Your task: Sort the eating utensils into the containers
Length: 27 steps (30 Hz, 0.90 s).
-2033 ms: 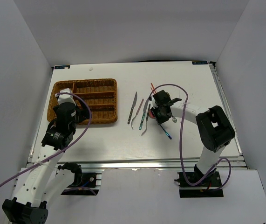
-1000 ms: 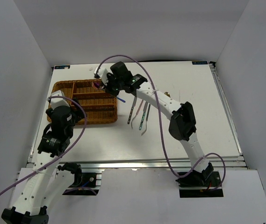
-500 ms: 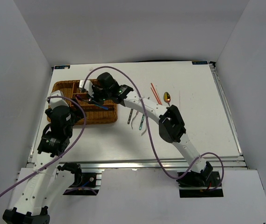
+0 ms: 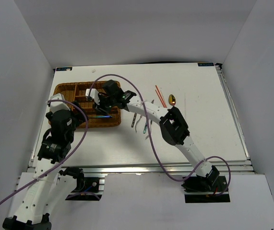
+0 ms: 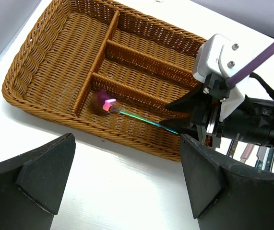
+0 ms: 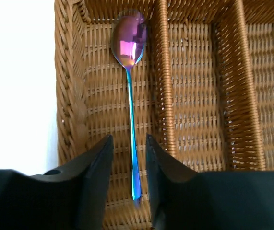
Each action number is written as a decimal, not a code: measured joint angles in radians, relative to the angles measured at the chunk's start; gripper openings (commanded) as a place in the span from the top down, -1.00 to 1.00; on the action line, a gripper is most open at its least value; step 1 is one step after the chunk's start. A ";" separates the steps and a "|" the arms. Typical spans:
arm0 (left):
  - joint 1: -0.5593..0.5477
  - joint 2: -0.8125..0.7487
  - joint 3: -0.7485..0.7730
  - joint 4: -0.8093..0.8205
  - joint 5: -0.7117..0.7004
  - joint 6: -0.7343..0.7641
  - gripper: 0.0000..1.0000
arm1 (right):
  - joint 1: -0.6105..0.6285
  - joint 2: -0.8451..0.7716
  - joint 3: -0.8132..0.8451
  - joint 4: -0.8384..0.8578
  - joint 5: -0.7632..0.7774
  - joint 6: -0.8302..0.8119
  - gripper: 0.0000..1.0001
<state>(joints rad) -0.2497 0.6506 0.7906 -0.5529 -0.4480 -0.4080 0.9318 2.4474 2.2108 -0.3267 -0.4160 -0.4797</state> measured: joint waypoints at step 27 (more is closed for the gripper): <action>0.000 0.022 -0.011 -0.001 -0.002 0.000 -0.96 | -0.568 -0.628 -0.840 0.007 0.657 0.622 -0.51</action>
<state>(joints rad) -0.2497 0.6727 0.7799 -0.5537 -0.4503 -0.4084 0.3637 1.8194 1.3712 -0.3195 0.2405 0.1421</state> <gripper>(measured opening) 0.979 0.773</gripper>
